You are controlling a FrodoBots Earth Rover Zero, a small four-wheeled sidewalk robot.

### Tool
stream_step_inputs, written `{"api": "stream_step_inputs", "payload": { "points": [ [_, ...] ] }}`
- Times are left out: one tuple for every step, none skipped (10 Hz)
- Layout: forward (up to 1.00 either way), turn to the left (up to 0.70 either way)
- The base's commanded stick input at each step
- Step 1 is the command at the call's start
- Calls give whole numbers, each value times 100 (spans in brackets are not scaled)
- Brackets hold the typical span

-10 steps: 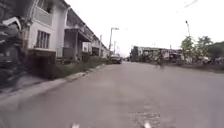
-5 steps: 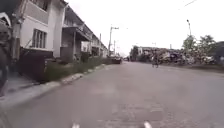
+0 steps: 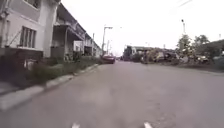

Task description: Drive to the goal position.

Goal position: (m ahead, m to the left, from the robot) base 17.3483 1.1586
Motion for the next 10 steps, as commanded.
{"api": "stream_step_inputs", "payload": {
  "points": [
    [70, 0],
    [70, 0],
    [70, 0],
    [70, 0],
    [70, 0],
    [70, 0],
    [70, 0],
    [70, 0],
    [70, 0],
    [70, 0]
  ]
}}
